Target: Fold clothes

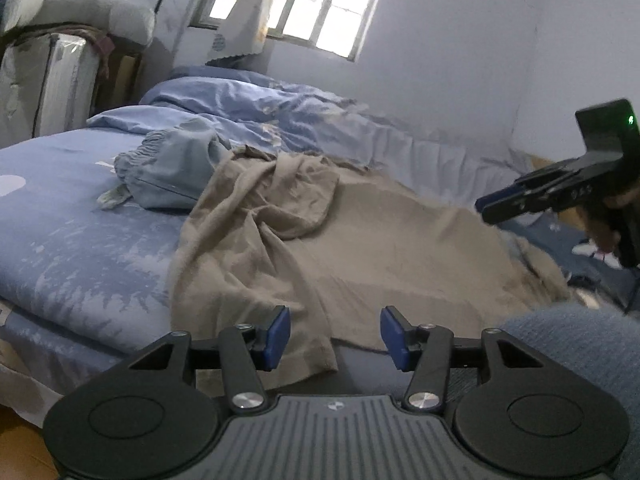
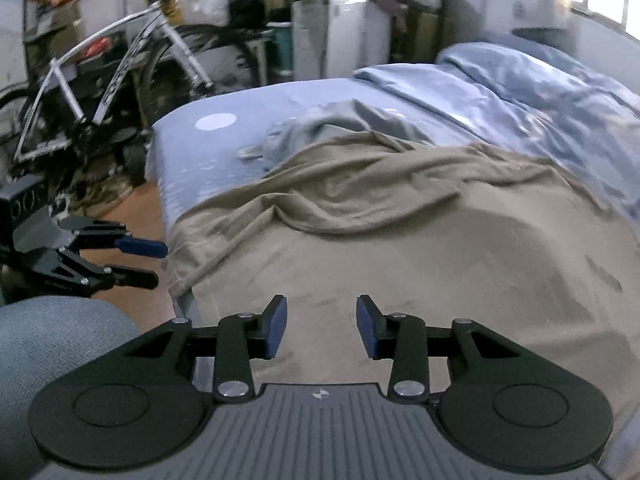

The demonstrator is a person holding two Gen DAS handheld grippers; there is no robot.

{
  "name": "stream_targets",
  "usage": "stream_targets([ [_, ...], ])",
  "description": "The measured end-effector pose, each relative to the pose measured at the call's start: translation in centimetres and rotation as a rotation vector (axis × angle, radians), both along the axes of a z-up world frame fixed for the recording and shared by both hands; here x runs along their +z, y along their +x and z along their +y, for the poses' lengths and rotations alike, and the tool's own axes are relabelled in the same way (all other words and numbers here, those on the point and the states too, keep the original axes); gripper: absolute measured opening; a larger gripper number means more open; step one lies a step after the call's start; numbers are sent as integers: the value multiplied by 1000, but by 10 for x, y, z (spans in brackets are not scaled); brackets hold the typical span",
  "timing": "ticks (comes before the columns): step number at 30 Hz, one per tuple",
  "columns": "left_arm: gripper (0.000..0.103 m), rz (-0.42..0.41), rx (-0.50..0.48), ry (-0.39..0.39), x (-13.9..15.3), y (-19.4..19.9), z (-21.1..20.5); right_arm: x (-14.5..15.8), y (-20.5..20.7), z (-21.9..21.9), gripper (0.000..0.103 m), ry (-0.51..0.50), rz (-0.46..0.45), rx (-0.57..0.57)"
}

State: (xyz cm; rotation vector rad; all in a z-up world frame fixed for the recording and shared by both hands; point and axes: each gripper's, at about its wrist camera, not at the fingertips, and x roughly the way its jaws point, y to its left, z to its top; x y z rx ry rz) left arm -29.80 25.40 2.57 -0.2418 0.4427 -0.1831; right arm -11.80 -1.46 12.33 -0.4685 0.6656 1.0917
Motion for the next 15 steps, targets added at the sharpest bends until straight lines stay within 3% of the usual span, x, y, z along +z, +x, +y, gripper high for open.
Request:
stream_targets([
  [4,49,10,24,92,-2,1,-9,6,-3,-12,39,32,-12,-38],
  [7,48,12,32,226,-5,0,-22,13,-6,-20,39,56,-29,-58],
  [15,48,4,30,298,-14,2,-36,20,-12,-44,40,76,-37,-115],
])
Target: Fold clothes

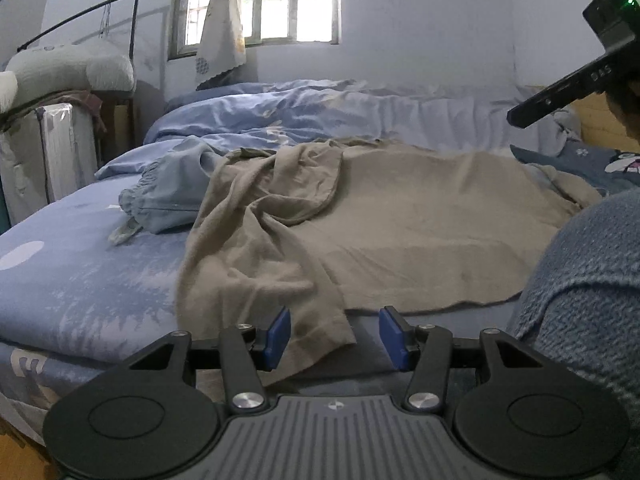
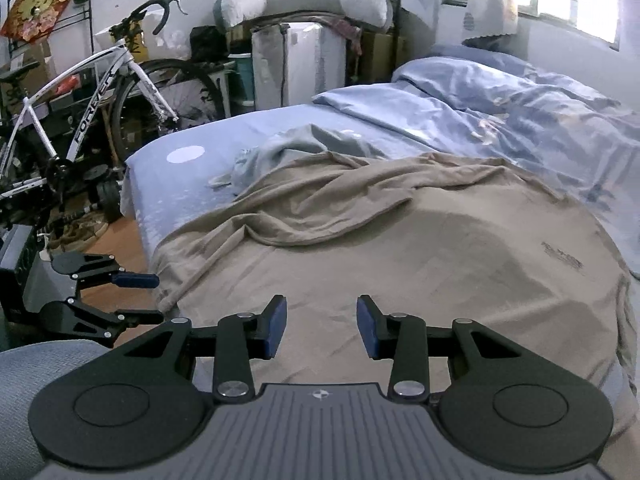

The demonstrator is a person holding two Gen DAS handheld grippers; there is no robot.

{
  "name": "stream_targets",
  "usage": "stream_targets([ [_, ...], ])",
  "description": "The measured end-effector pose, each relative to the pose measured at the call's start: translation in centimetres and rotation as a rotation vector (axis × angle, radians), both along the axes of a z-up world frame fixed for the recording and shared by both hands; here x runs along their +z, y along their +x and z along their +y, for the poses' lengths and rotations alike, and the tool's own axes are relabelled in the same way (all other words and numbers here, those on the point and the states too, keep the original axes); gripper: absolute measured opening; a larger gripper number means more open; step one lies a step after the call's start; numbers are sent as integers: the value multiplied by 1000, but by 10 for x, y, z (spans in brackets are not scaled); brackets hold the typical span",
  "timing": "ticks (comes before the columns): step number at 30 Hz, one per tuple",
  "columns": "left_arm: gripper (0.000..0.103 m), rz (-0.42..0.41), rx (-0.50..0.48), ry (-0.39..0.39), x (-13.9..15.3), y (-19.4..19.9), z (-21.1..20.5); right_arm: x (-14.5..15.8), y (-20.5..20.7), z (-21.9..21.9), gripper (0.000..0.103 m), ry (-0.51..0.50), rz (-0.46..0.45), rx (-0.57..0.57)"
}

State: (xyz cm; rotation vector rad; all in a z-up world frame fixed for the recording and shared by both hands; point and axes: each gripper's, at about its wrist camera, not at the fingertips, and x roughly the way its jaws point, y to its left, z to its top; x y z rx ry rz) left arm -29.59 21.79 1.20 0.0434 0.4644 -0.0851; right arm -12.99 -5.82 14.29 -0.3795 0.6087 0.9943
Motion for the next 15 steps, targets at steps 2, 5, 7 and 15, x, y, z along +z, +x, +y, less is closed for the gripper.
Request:
stream_targets([
  [2,48,10,1,28,-3,2,-3,1,0,-5,40,-1,2,-14],
  [5,48,25,27,56,-8,5,-6,3,-2,-12,40,2,0,-29],
  [7,38,34,53,67,-10,7,-6,3,-2,-14,40,3,-1,-33],
  [15,9,7,55,65,-4,1,-2,4,-3,-16,40,7,-3,-30],
])
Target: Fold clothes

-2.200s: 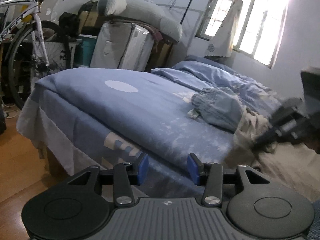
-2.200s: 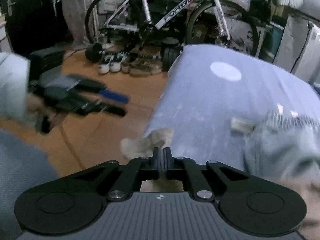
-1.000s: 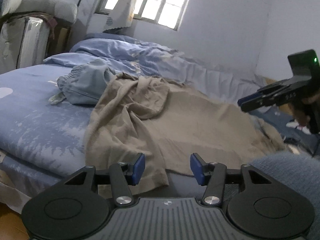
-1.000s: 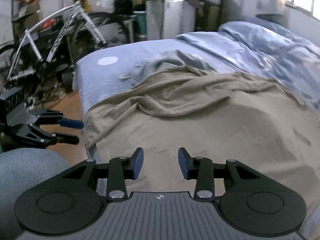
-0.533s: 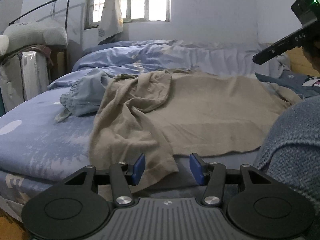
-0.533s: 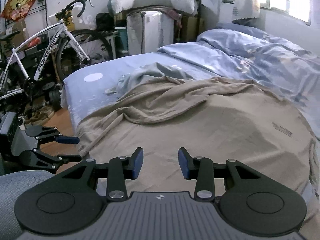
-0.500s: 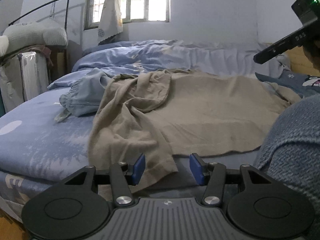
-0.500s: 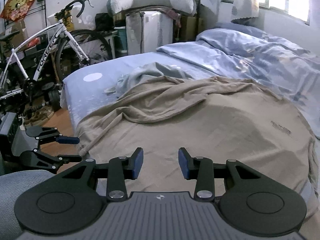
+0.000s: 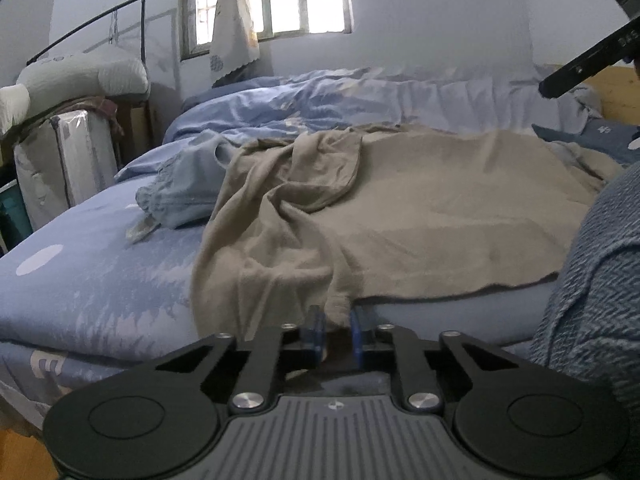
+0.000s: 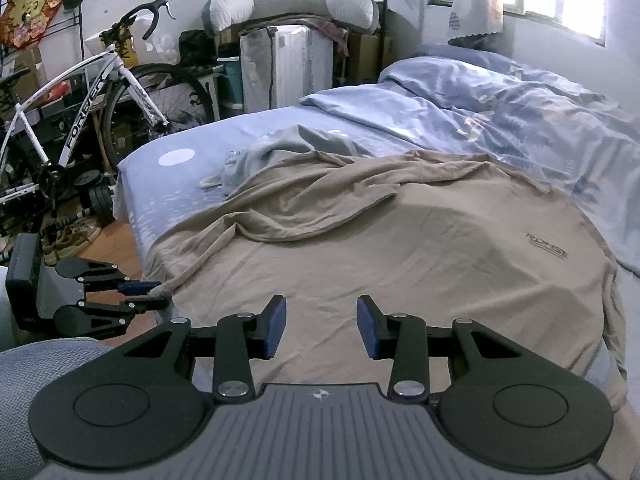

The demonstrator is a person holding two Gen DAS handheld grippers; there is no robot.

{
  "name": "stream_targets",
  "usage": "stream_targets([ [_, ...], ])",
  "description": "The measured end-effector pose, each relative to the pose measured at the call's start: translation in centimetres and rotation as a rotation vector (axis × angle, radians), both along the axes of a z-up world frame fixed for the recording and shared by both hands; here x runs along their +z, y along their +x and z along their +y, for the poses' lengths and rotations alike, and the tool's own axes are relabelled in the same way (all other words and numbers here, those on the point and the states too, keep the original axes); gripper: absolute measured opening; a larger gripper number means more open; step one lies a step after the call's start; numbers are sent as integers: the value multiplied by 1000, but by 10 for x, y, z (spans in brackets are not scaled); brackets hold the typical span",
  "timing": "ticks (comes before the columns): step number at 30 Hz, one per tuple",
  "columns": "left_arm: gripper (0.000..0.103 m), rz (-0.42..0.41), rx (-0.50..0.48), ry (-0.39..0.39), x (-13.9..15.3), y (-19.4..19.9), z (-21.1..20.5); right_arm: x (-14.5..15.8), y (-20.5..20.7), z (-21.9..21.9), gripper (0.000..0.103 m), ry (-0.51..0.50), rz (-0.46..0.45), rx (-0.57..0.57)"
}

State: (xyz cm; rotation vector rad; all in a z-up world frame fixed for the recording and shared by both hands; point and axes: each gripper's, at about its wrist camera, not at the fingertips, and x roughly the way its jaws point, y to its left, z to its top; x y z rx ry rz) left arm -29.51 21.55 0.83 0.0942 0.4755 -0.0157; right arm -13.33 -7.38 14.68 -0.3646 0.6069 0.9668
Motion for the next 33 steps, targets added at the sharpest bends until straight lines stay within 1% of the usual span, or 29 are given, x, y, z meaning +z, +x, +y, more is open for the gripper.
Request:
stream_targets([
  [4,6,-56,-5,-24,13,-9,5,0,-1,1,40,-1,-2,1],
  [6,6,-104,15,-81,27,-16,15,1,-1,2,40,-2,-6,3],
  [11,5,-217,140,-228,68,-32,55,6,5,8,40,4,-29,0],
  [14,5,-286,228,-314,94,-37,86,6,14,17,40,-5,-78,-3],
  [17,5,-353,312,-379,117,-35,117,6,23,27,40,-18,-130,-7],
  [20,5,-409,364,-427,141,-25,146,4,38,36,40,-19,-146,-13],
  [25,5,-499,415,-480,181,7,192,2,68,55,40,-14,-165,-12],
  [28,5,-547,459,-531,198,32,224,0,95,76,40,-44,-196,-1],
  [31,5,-577,503,-583,211,60,257,-2,128,103,40,-80,-229,13],
  [32,5,-582,513,-588,216,70,267,-3,139,112,40,-89,-242,23],
  [33,5,-591,519,-589,221,81,278,-6,146,124,43,-104,-263,28],
])
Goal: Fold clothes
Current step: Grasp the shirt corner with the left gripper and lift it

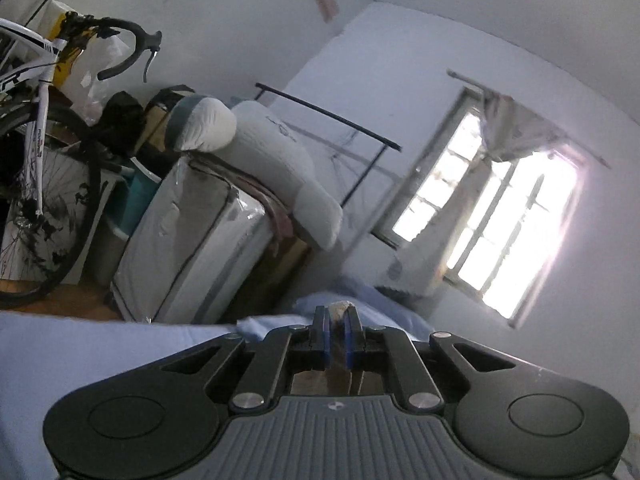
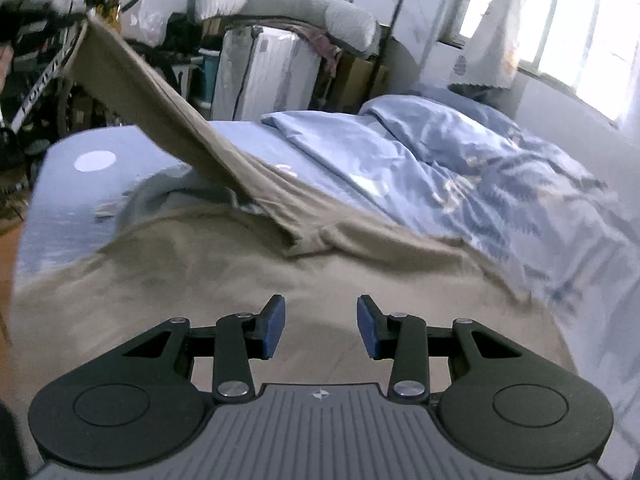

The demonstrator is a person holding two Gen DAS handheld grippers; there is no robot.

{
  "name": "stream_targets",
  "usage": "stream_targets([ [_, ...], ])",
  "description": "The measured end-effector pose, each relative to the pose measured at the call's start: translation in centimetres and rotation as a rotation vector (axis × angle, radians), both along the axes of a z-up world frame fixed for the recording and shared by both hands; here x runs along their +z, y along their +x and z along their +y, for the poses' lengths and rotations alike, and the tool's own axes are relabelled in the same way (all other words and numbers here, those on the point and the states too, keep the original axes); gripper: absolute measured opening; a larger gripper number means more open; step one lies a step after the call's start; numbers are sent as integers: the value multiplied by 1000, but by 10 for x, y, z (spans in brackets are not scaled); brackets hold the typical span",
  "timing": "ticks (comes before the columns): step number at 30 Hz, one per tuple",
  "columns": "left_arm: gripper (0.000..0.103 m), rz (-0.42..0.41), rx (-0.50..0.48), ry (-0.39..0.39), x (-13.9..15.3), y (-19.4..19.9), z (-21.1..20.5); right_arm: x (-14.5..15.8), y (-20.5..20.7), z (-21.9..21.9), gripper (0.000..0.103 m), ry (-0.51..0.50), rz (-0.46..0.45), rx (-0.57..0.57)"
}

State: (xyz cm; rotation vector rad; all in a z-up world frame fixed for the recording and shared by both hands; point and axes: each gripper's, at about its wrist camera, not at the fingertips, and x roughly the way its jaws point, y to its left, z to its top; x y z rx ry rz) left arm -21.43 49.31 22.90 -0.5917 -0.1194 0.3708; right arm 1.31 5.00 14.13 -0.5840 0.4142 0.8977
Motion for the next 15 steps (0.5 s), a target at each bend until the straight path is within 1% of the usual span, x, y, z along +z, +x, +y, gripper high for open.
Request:
stream_targets([
  [1,5,2,6,2,4,9,7,-3,8,12,50,-16,-21,4],
  [2,5,2,10,11,8,19,15,-5,15,23,53,-31,-42,7],
  [5,5,-2,2,35,10,39,29,-20,31,62,53,-73,-99,64],
  [7,5,5,-1,55,10,52,39,-31,37,86,53,-100,-117,91],
  [9,5,7,-7,58,7,62,51,-42,43,111,53,-127,-135,118],
  [12,5,23,1,29,0,79,74,-48,52,129,53,-123,-130,125],
  [15,5,45,13,-13,-7,103,102,-45,69,133,53,-94,-75,104],
])
